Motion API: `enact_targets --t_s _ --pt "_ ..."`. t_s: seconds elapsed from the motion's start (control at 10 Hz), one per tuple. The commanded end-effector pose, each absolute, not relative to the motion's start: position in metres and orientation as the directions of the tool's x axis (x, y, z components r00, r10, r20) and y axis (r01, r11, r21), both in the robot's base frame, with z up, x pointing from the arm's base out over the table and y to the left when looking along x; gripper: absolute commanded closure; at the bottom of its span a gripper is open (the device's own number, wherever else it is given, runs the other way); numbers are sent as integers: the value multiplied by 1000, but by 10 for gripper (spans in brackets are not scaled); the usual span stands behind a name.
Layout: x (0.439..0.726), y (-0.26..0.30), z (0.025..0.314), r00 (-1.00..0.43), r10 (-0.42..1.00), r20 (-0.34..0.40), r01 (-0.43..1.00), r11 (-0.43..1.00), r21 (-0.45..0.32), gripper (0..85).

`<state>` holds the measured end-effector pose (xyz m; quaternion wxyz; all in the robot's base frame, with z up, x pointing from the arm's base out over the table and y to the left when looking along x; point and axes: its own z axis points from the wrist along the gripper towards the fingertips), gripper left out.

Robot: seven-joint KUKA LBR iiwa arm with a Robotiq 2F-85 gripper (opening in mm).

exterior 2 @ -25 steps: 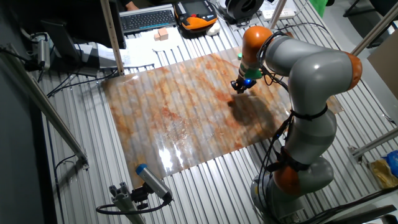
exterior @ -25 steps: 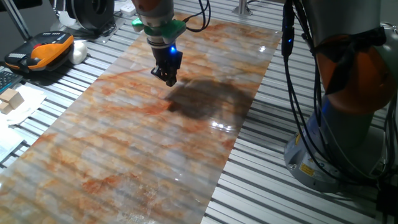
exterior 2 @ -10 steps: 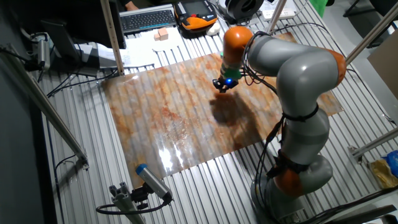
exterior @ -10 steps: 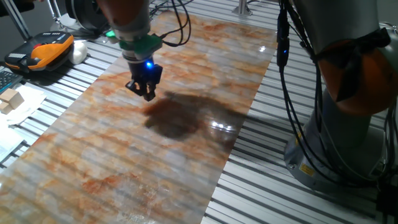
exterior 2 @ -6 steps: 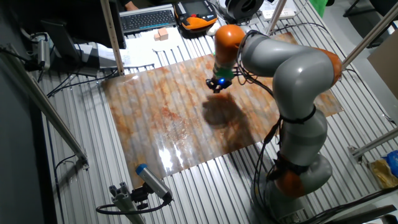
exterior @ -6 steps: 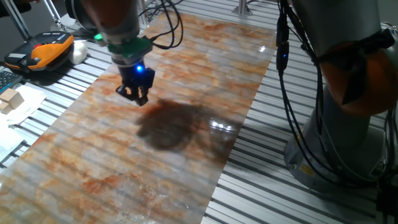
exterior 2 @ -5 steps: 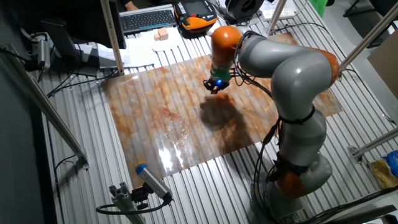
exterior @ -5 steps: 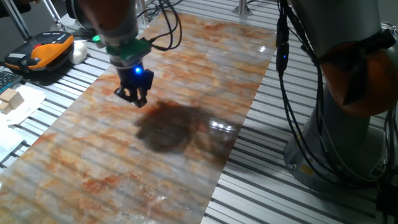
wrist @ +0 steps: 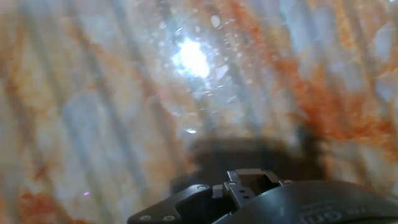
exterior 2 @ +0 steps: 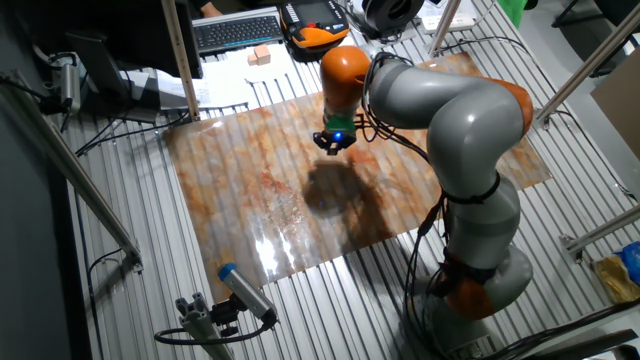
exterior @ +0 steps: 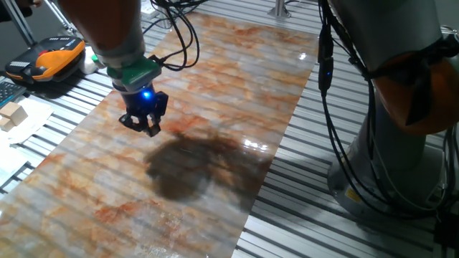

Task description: Pick up the small block on the left and move it to the right

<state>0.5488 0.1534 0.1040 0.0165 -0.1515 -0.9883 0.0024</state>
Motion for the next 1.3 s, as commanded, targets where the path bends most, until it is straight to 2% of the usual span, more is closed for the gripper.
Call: enact_targets --t_s 0.0,0.4,0.8,1.2 --pt "548 157 102 -955 295 34 296 955 4 850" --pt "541 177 98 -952 303 33 304 952 30 850" --pt "539 190 102 -963 268 29 267 964 -15 850" --pt "535 204 100 -962 271 23 270 963 -6 850"
